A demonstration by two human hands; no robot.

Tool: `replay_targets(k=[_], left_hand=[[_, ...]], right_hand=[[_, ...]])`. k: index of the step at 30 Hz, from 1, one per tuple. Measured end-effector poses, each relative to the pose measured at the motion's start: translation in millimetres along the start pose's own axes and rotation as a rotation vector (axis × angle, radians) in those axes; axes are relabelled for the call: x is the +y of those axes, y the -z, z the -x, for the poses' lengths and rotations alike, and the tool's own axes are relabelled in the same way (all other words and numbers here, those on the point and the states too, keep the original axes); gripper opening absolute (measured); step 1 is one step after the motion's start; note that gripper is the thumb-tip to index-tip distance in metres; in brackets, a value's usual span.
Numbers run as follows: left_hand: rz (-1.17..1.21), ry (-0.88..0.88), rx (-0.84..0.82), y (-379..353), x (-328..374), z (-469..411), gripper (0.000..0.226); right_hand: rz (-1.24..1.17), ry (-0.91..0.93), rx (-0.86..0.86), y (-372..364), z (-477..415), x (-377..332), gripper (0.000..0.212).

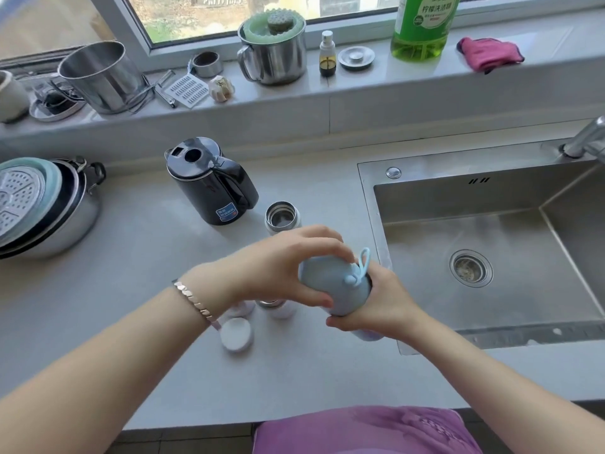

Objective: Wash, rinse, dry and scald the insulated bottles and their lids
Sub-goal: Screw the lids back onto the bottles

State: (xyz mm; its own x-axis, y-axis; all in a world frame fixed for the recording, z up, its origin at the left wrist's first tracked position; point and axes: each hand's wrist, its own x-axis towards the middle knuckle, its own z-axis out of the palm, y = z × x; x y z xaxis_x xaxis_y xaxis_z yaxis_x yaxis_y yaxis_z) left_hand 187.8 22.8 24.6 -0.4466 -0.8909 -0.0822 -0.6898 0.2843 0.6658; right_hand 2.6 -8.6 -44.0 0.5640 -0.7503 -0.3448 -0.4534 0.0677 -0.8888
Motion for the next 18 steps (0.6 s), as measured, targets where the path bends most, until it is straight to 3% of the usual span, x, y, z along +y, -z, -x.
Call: replay_targets(k=[2, 4, 6, 8, 11, 15, 18], left_hand=[[0.019, 0.059, 0.006, -4, 5, -1, 0.061], [0.05, 0.267, 0.147, -22, 17, -5, 0.068], [0.168, 0.601, 0.466, -42, 29, -14, 0.067], [0.167, 0.66, 0.772, -52, 30, -21, 0.058], [0.058, 0.384, 0.886, -55, 19, -20, 0.044], [-0.025, -0.026, 0.742, -53, 6, -15, 0.035], [-0.015, -0.163, 0.662, -51, -8, -10, 0.032]], right_hand=[[-0.005, 0.004, 0.058, -3, -2, 0, 0.05], [0.079, 0.048, 0.157, -9, -4, 0, 0.044], [0.138, 0.083, 0.268, -18, -4, -2, 0.048], [0.146, 0.123, 0.321, -22, -4, -5, 0.051], [0.175, 0.159, 0.208, -16, -8, -9, 0.05], [0.073, 0.107, -0.054, -4, -12, -1, 0.056], [0.048, 0.107, -0.206, -3, -15, 4, 0.056]])
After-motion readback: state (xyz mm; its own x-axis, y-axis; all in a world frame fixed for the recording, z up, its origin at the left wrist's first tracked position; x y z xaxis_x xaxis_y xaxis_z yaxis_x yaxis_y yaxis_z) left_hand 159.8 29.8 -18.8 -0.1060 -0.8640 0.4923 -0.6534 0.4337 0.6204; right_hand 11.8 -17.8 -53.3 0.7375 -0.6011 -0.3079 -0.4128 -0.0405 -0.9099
